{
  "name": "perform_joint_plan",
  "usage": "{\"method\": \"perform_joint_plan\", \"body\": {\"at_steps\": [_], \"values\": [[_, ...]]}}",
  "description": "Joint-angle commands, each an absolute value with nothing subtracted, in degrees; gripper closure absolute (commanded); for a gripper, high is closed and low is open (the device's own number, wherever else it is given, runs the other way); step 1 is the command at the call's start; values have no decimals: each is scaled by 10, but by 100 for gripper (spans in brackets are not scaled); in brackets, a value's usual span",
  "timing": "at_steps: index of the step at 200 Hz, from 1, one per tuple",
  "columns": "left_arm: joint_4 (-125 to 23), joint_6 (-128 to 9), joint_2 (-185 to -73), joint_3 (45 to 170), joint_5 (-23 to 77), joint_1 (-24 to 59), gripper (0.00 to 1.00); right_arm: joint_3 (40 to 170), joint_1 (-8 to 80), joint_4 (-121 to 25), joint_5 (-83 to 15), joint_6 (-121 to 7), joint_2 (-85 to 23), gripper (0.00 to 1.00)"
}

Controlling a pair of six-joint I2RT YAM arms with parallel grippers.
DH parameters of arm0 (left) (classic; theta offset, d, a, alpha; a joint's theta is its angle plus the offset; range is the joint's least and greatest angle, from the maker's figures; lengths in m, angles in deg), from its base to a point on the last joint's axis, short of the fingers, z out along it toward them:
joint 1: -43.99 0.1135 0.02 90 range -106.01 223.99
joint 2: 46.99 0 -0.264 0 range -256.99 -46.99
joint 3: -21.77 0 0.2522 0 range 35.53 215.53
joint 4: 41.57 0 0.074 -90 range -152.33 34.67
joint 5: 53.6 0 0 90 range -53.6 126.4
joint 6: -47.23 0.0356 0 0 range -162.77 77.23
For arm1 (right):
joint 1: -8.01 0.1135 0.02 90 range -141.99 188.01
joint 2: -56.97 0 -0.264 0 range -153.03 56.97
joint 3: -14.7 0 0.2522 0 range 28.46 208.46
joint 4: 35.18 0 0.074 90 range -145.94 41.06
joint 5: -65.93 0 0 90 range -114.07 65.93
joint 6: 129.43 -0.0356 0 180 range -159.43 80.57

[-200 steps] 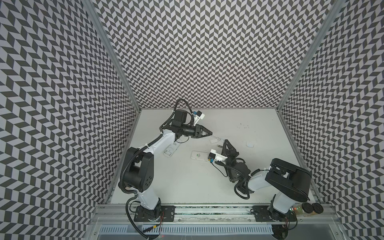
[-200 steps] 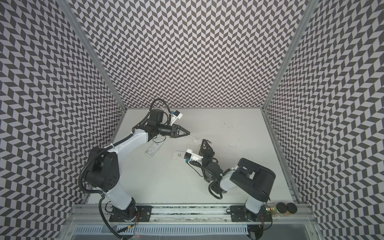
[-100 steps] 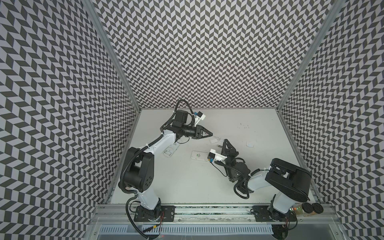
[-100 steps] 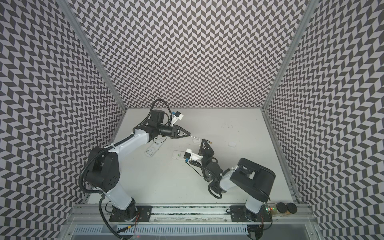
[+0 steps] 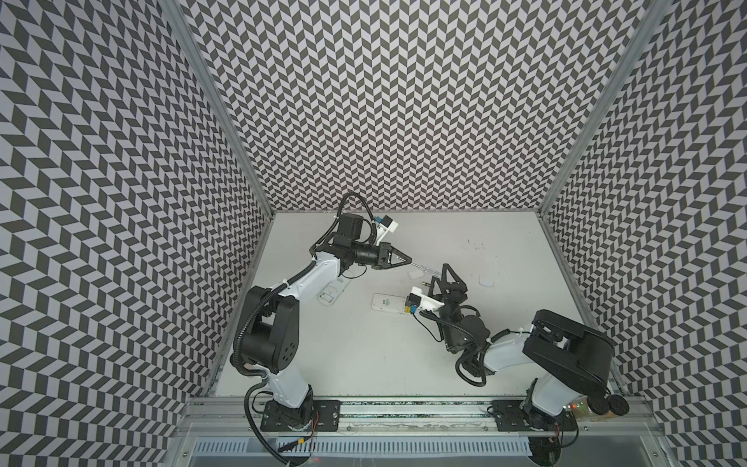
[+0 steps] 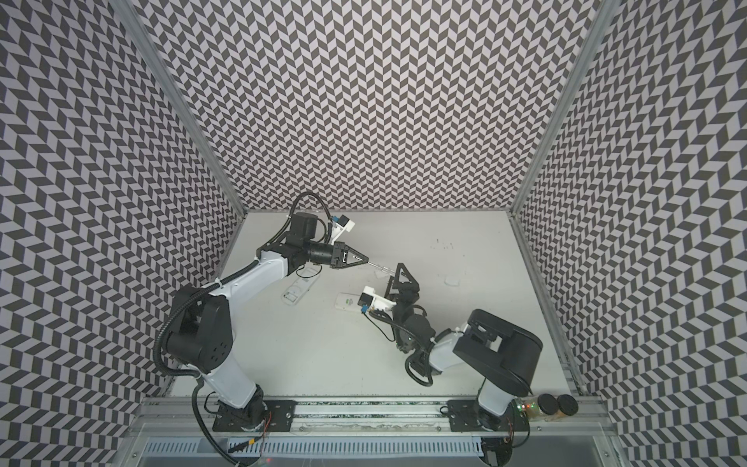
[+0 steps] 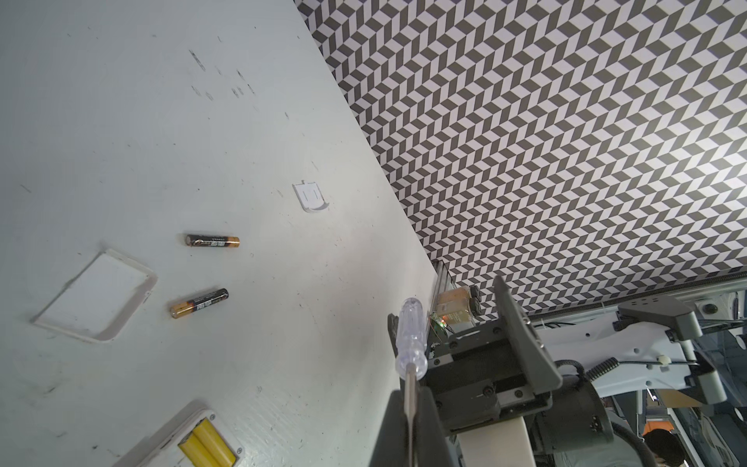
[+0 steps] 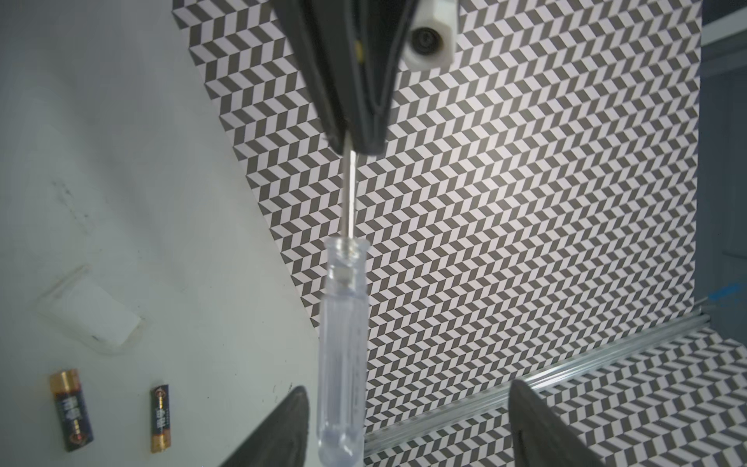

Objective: Unload the batteries from the remote control

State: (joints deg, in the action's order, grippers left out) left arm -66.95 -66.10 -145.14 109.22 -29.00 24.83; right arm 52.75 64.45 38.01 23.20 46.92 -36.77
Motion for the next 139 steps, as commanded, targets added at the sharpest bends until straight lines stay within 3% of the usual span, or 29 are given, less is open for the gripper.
{"method": "perform_joint_plan", "body": {"at_steps": [1, 33, 57, 70, 83, 100, 139], "values": [[-661, -621, -1454, 1153, -287, 271, 100, 517, 640, 468, 232, 407, -340, 13], [-747, -514, -1472, 1253, -265, 281, 100, 543, 632, 367, 254, 315, -306, 2], [-724, -462, -1460, 1268, -246, 283, 100, 588, 609, 133, 214, 125, -234, 1], [-706, -453, -1458, 1273, -252, 283, 100, 627, 584, -64, 137, -21, -184, 0], [-694, -446, -1460, 1273, -264, 284, 100, 660, 545, -162, 42, -145, -147, 1], [-667, -450, -1459, 1257, -278, 284, 100, 664, 494, -191, -62, -249, -107, 1], [-532, -511, -1444, 1201, -315, 278, 100, 663, 450, -192, -240, -329, -64, 1]]}}
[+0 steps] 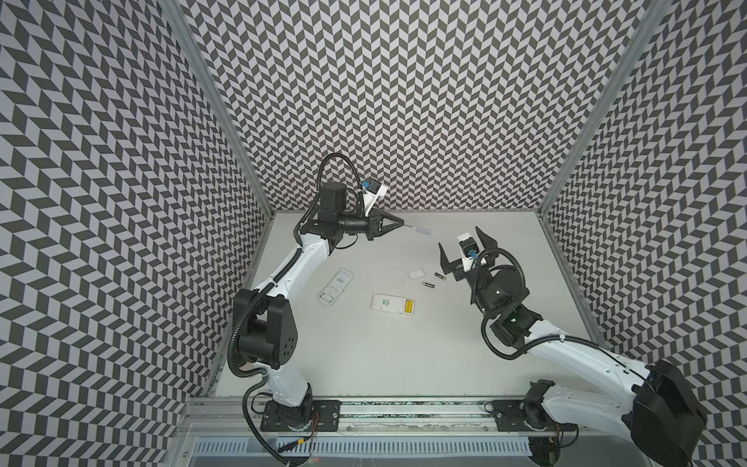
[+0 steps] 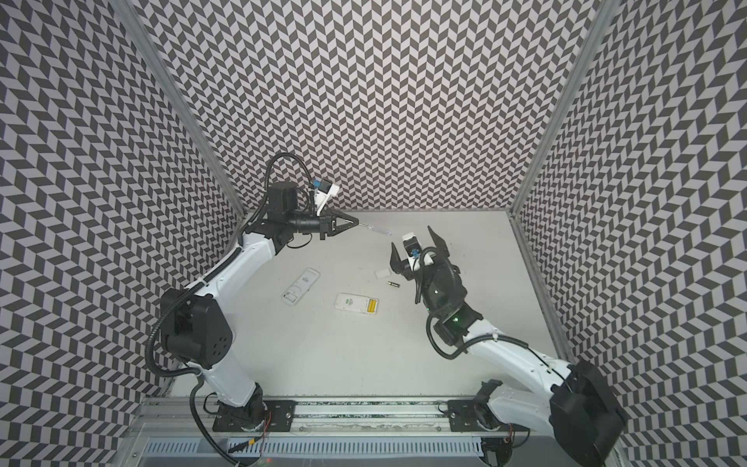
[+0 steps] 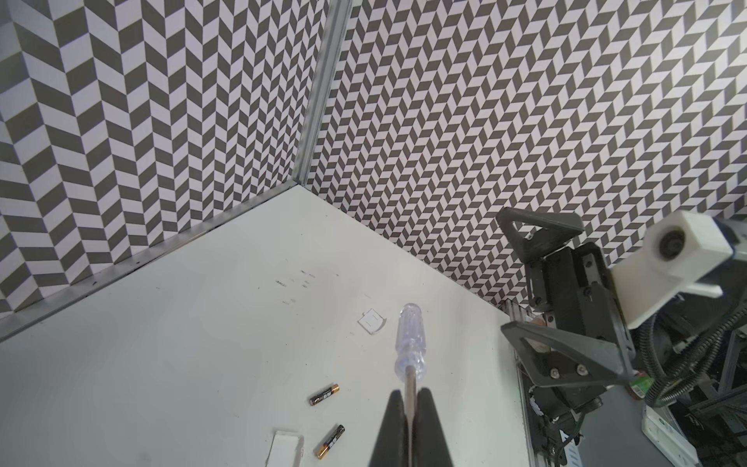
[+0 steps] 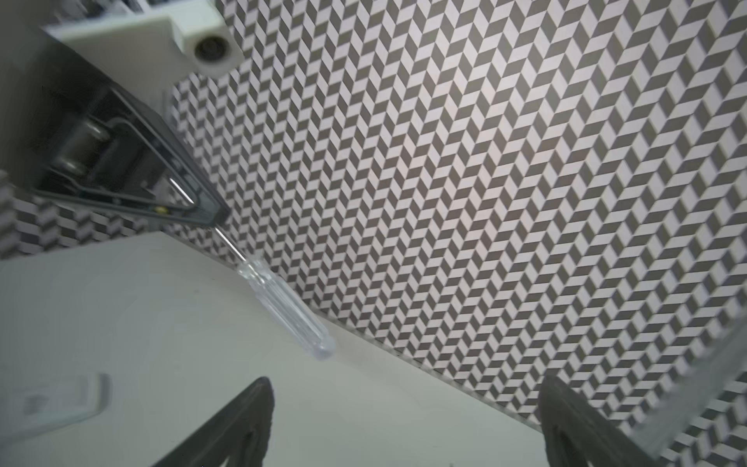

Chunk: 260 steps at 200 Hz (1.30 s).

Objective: Unload the batteries from the remote control

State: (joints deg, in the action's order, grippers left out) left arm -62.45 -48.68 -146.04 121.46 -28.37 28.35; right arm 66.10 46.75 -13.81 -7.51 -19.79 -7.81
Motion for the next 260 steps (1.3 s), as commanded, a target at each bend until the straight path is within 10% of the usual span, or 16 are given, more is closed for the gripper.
{"method": "perform_joint_plan", "body": {"at_steps": [1, 87, 260], "values": [[-532, -511, -1444, 1201, -315, 277, 100, 664, 449, -192, -245, -332, -64, 1], [-333, -683, -1387, 1057, -396, 268, 100, 670, 315, -37, -572, -658, -122, 7], [-138, -848, -1411, 1003, -372, 242, 100, 712, 295, 350, -774, -968, -353, 44]]}}
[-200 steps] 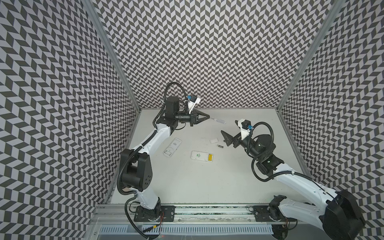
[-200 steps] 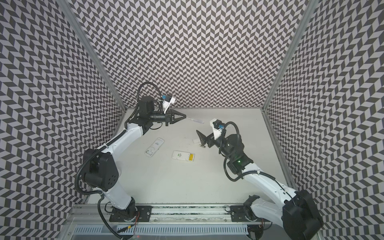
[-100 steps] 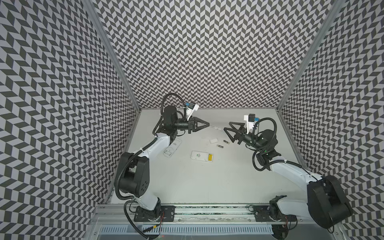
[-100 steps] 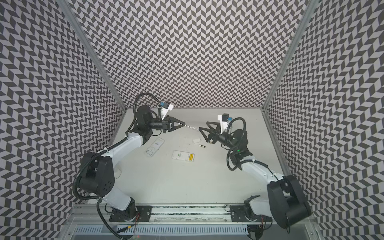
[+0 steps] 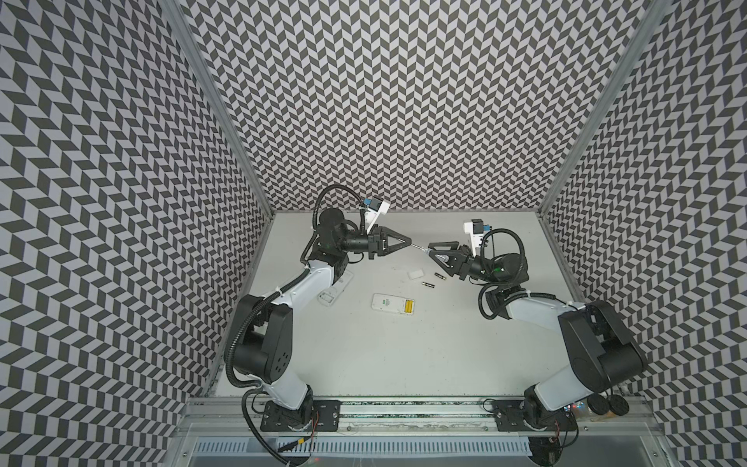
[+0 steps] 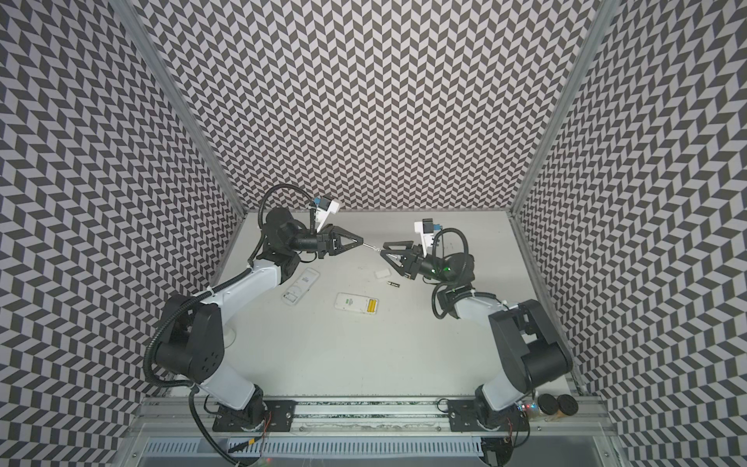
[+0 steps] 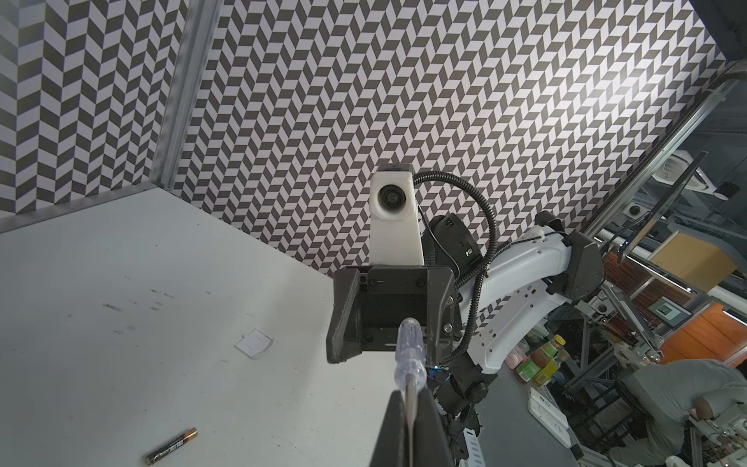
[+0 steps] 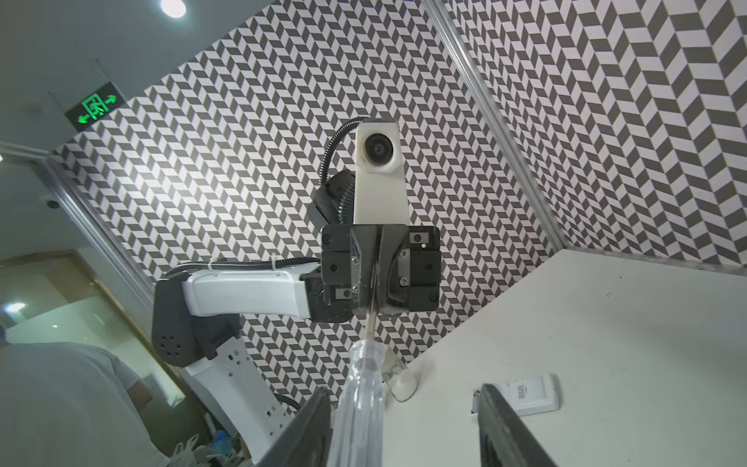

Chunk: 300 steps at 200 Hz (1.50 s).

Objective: Unload the batteries from the remote control

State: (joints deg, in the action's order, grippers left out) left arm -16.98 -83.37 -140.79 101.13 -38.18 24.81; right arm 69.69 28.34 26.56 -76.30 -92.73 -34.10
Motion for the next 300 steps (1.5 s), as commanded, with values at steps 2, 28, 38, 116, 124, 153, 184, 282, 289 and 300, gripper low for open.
{"method": "perform_joint_plan", "body": {"at_steps": [2, 28, 38, 116, 124, 153, 184, 282, 289, 300], "values": [[-138, -848, -1411, 1003, -371, 241, 100, 712, 296, 351, -773, -969, -354, 44], [-138, -850, -1410, 997, -366, 238, 100, 727, 310, 371, -772, -986, -363, 45], [-137, -846, -1412, 990, -360, 237, 100, 729, 314, 367, -772, -980, -365, 45], [-157, -830, -1409, 1001, -361, 237, 100, 716, 321, 343, -773, -966, -372, 54], [-157, -831, -1411, 1003, -363, 237, 100, 715, 320, 340, -776, -963, -372, 54], [-155, -829, -1419, 1001, -356, 237, 100, 713, 321, 322, -774, -948, -370, 59], [-155, -830, -1417, 1002, -363, 238, 100, 716, 321, 294, -781, -928, -367, 63], [-198, -788, -1412, 1003, -360, 237, 100, 714, 320, 239, -770, -894, -338, 80], [-198, -784, -1412, 999, -356, 237, 100, 712, 320, 237, -767, -892, -336, 76], [-201, -782, -1410, 998, -353, 236, 100, 712, 320, 245, -766, -898, -335, 71]]}}
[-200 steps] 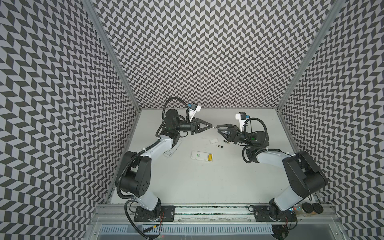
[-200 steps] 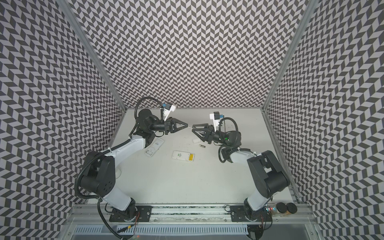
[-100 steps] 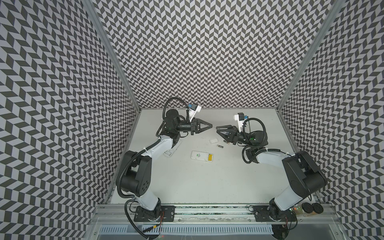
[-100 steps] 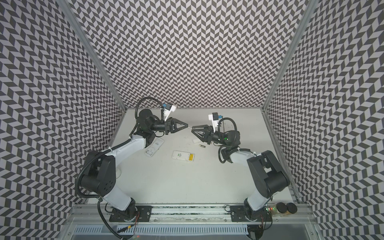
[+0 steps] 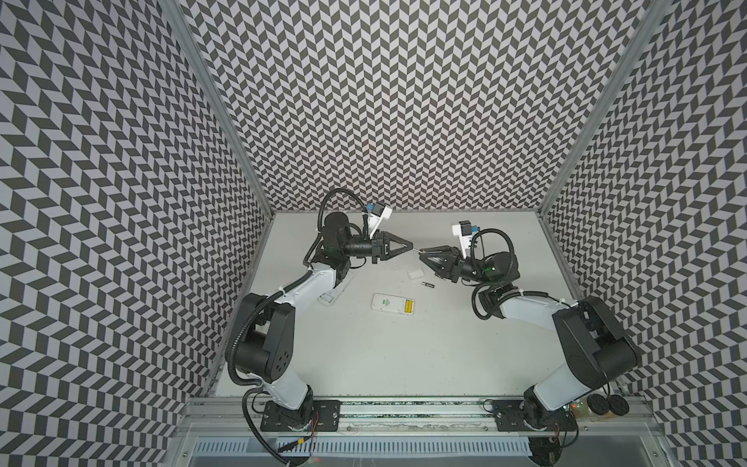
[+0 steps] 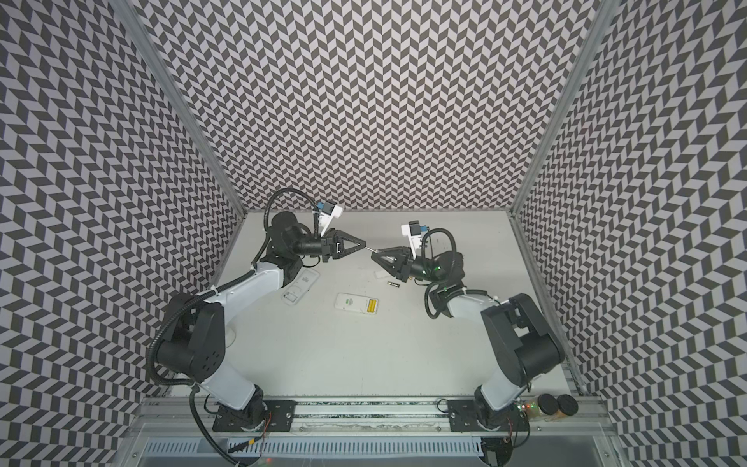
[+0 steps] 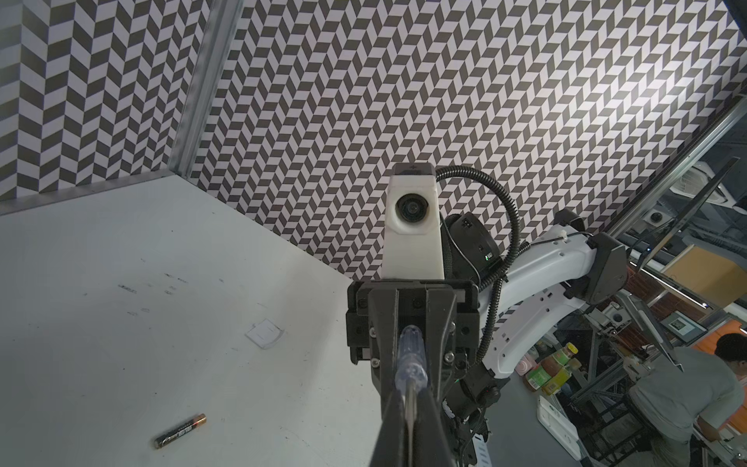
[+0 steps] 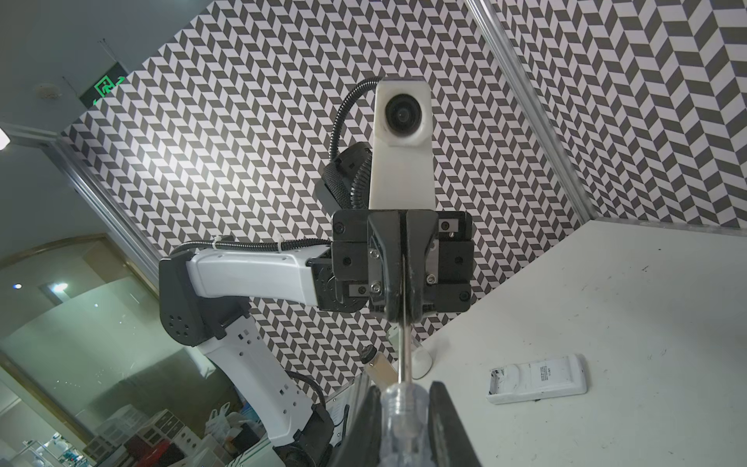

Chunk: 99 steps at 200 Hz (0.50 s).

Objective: Unload the batteries from the remote control

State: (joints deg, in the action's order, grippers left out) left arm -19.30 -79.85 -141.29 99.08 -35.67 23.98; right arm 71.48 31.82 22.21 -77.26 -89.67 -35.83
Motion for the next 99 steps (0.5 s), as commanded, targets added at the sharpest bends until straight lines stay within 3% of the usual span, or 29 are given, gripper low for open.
{"method": "perform_joint_plan", "body": {"at_steps": [1, 29, 83, 95, 99], "values": [[-202, -782, -1410, 998, -353, 236, 100, 712, 320, 246, -766, -900, -334, 70], [-208, -775, -1405, 994, -356, 238, 100, 709, 319, 269, -767, -914, -330, 66], [-215, -770, -1403, 998, -354, 239, 100, 711, 319, 245, -770, -895, -334, 100], [-216, -766, -1403, 995, -351, 239, 100, 711, 318, 215, -764, -873, -328, 100], [-217, -767, -1403, 996, -351, 239, 94, 711, 317, 208, -762, -869, -326, 100]]}}
